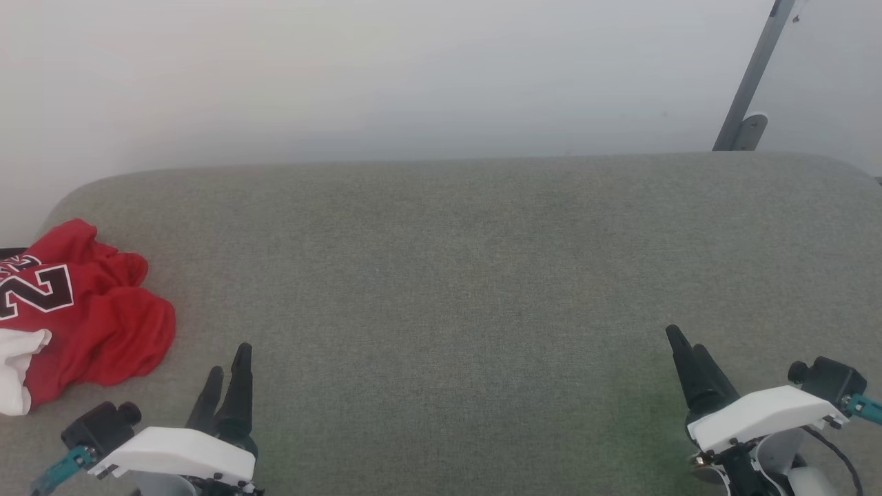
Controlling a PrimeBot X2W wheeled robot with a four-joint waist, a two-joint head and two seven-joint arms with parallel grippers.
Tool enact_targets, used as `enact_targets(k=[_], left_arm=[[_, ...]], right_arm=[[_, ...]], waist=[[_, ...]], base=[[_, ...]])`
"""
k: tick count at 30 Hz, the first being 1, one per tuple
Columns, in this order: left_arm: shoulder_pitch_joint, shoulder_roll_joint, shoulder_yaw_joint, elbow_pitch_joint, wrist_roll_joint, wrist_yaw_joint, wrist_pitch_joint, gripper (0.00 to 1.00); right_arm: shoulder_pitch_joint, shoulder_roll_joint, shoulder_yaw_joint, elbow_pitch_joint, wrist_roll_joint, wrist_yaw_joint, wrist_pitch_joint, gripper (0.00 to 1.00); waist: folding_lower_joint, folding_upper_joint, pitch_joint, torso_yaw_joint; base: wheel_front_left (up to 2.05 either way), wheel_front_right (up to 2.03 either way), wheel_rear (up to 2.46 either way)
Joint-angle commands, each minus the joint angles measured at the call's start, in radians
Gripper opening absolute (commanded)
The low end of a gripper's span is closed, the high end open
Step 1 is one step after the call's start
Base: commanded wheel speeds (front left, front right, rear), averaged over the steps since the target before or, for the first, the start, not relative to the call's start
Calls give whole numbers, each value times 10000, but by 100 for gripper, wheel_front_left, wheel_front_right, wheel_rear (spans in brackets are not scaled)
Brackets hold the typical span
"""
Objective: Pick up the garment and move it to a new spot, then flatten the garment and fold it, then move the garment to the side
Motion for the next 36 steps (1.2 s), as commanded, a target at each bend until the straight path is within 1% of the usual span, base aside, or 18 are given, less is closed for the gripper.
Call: enact_targets(k=[1, 9, 13, 29, 36], left_arm=[[-173, 100, 1, -114, 244, -60, -80, 100], [-241, 318, -17, -190, 1761, -90, -377, 100], [-241, 383, 32, -278, 2311, -82, -484, 100], [-47, 500, 218, -620, 4143, -74, -929, 100], [31, 518, 206, -738, 4768, -79, -1078, 100]], right_arm=[[-250, -52, -10, -95, -212, 33, -75, 100], [-258, -89, -96, -269, -1388, 35, -115, 100], [-239, -128, -147, -373, -1806, 36, -119, 100], [-164, -269, -206, -737, -3441, 39, -184, 100], [-130, -288, -207, -854, -4007, 37, -230, 100]], waist=[[0, -1, -1, 1], [0, -1, -33, -23], [0, -1, -48, -45], [0, -1, -78, -172], [0, -1, -98, -196]], base=[[0, 0, 0], [0, 0, 0], [0, 0, 0], [0, 0, 0], [0, 0, 0]])
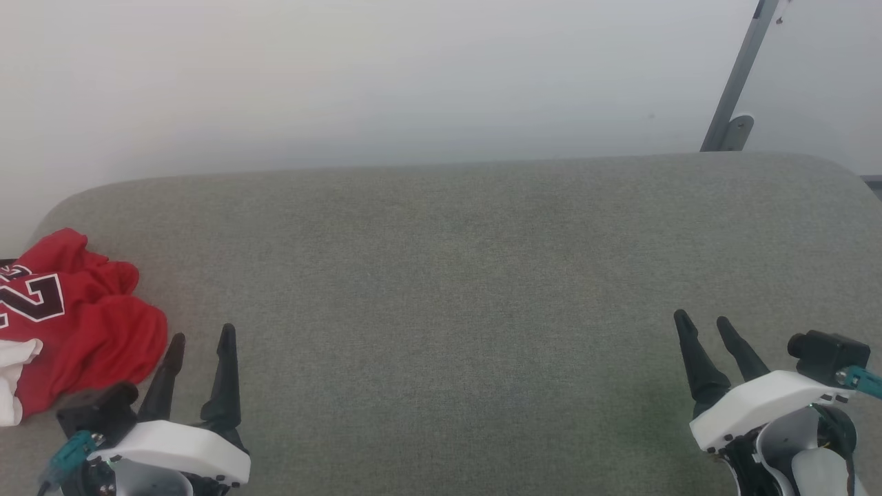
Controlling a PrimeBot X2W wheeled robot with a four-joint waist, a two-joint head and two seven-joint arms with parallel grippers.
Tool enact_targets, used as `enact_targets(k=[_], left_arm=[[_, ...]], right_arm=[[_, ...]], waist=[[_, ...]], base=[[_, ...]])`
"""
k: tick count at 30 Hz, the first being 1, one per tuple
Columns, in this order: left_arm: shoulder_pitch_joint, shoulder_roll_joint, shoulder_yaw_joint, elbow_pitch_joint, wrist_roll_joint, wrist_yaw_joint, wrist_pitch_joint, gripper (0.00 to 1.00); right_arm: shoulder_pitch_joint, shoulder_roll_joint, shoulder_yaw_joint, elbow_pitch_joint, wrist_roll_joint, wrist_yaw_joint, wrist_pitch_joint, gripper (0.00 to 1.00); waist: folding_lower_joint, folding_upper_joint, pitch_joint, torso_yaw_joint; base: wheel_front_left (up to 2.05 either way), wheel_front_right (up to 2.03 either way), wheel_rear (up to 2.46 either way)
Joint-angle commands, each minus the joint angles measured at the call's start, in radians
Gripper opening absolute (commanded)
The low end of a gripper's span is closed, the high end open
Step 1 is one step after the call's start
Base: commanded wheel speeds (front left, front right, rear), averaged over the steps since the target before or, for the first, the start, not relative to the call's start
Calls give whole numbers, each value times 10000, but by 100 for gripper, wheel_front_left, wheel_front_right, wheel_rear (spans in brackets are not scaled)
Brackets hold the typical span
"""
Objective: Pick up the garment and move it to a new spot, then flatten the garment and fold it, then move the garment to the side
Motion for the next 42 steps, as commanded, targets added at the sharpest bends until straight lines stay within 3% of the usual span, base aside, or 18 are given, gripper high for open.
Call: enact_targets(k=[1, 42], left_arm=[[37, 87, 17, -123, 216, -6, -57, 100], [378, 67, 99, -394, 3251, -194, -904, 100]], right_arm=[[-75, -58, 15, -116, -165, 27, -72, 100], [82, -207, 348, -630, -3377, 32, -454, 100]], waist=[[0, 0, -3, -1], [0, 0, -165, -155]], base=[[0, 0, 0], [0, 0, 0]])
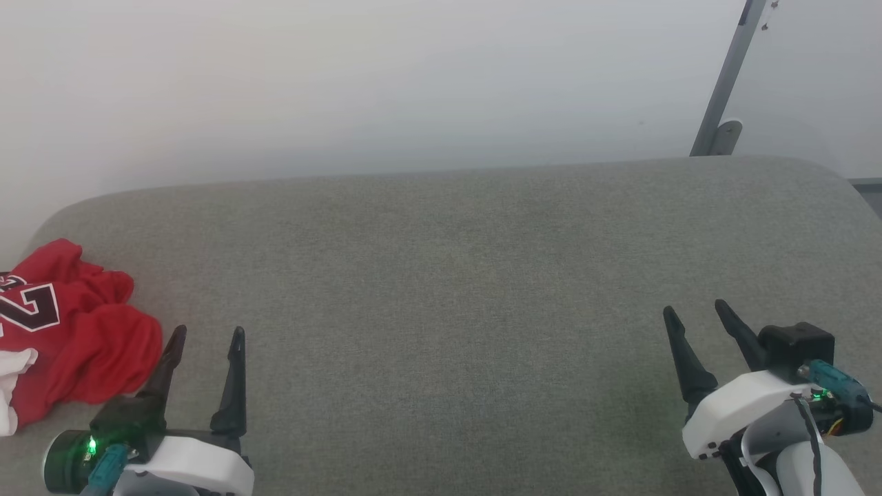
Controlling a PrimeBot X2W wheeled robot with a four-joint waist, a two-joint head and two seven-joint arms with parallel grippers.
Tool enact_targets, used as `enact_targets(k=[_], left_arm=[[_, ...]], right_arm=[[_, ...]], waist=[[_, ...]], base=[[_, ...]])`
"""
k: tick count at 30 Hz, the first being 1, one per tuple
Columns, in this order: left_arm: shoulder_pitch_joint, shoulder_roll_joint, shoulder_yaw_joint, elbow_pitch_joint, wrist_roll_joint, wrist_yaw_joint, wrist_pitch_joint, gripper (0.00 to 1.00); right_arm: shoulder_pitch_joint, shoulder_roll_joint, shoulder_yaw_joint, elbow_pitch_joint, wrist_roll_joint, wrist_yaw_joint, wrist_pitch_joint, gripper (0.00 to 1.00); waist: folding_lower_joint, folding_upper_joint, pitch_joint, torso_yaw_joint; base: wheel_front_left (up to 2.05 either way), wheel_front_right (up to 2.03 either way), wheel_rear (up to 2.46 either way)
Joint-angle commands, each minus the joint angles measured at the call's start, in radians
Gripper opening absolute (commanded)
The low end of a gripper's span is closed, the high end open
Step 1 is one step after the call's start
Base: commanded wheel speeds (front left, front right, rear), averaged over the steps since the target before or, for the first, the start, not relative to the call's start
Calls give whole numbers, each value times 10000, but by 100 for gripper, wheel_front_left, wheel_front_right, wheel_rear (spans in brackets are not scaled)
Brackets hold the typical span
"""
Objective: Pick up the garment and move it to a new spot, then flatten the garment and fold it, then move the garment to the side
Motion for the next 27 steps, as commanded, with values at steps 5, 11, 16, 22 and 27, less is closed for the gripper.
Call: enact_targets(k=[5, 11, 16, 22, 27], left_arm=[[132, 39, 46, -69, 455, -58, -154, 100], [114, -14, 93, -37, 421, -105, -143, 100], [128, -71, 160, 23, 301, -164, -143, 100], [-56, -182, 300, 319, 103, -122, -142, 100], [-163, -206, 583, 668, -31, 100, -142, 100]], right_arm=[[52, -11, 22, -125, -453, 29, -116, 100], [92, -24, 1, -162, -446, 18, -157, 100], [107, -50, 39, -177, -434, 18, -206, 100], [165, -92, 164, -225, -387, 18, -278, 100], [188, -126, 500, -241, -260, 18, -196, 100]], waist=[[0, 0, -10, -29], [0, 0, -14, -27], [0, 0, -20, -23], [0, 0, -105, 302], [0, 0, -289, 903]], base=[[0, 0, 0], [0, 0, 0], [0, 0, 0], [0, 0, 0], [0, 0, 0]])
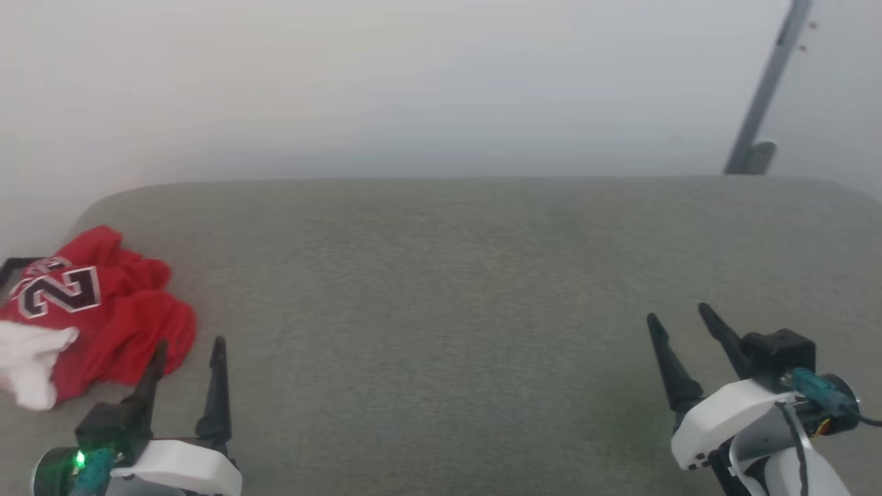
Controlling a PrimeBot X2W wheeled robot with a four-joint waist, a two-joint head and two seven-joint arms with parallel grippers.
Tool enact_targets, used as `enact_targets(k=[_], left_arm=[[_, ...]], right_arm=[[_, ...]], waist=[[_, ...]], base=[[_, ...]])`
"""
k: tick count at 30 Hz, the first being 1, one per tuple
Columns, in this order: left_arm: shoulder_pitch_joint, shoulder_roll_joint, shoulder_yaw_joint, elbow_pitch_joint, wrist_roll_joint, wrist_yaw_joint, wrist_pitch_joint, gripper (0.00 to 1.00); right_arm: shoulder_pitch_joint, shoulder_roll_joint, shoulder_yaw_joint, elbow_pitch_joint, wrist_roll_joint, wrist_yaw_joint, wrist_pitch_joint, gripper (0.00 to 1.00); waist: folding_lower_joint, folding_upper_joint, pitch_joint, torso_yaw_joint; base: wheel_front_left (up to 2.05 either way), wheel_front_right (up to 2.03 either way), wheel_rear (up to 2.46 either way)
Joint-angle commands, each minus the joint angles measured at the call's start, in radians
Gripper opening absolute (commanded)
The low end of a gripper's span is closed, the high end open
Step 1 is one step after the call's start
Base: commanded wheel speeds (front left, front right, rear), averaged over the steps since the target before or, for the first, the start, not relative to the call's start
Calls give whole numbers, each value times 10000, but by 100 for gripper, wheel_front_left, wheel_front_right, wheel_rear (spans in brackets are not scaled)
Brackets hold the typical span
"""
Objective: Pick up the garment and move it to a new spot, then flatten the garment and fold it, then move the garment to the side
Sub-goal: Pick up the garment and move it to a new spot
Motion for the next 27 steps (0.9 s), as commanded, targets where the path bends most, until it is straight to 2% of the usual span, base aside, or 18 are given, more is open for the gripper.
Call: enact_targets(k=[1, 10, 15, 27], left_arm=[[-114, 7, 96, 53, -160, 62, -44, 100], [-151, 108, 577, 275, -594, 293, 34, 100], [-100, 157, 588, 217, -683, 320, 150, 100], [-1227, 173, 652, 426, -1334, 284, 923, 100]], right_arm=[[32, -27, 113, -37, 76, 5, -3, 100], [-186, 7, 956, 162, 412, 5, 45, 100], [-265, 39, 1185, 356, 562, 5, -58, 100], [-504, -97, 1010, 353, 530, 5, -47, 100]], waist=[[0, 0, -147, 386], [0, 0, -515, 1832], [0, 0, -590, 2411], [0, 0, -93, 2745]], base=[[0, 0, 0], [0, 0, 0], [0, 0, 0], [0, 0, 0]])
